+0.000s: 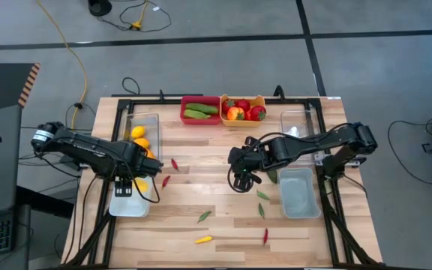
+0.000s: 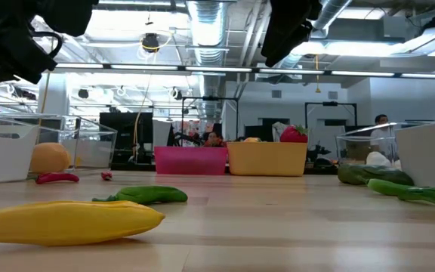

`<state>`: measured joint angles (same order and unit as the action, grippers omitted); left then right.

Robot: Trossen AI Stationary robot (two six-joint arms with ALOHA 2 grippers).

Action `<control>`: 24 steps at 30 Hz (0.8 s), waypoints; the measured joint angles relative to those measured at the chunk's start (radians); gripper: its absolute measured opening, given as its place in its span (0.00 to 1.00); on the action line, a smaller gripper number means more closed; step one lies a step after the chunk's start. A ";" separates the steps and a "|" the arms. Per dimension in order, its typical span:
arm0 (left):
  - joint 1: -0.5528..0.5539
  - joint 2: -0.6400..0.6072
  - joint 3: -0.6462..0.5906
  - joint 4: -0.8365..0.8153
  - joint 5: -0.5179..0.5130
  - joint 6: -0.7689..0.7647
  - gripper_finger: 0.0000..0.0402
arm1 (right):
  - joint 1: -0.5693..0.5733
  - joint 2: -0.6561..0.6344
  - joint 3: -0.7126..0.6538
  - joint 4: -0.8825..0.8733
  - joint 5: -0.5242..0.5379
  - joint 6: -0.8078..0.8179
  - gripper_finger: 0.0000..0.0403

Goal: Sort produce into baskets
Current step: Put the red chili pepper into the gray bin

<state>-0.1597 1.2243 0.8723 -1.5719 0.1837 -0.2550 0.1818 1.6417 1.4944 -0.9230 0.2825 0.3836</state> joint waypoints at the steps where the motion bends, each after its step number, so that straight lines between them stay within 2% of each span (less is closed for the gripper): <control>1: 0.000 0.000 0.000 0.001 0.010 0.000 0.53 | 0.000 0.000 0.000 0.000 0.000 0.000 0.63; 8: 0.000 0.000 0.014 0.001 0.047 -0.050 0.54 | 0.000 0.000 0.000 0.000 0.000 0.000 0.63; 13: 0.000 0.000 0.104 0.077 0.036 -0.061 0.52 | 0.000 0.000 0.000 0.000 0.000 0.001 0.63; 17: 0.000 0.000 0.175 0.234 -0.016 -0.126 0.51 | 0.001 0.000 0.000 0.001 0.000 0.001 0.63; 20: 0.000 0.000 0.185 0.397 -0.058 -0.158 0.50 | 0.002 0.000 0.000 0.000 0.000 0.001 0.63; 24: 0.000 0.023 0.185 0.553 -0.135 -0.086 0.50 | 0.002 0.000 0.000 0.001 0.000 0.001 0.63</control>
<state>-0.1596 1.2476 1.0576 -1.0190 0.0485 -0.3408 0.1837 1.6417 1.4944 -0.9222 0.2825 0.3846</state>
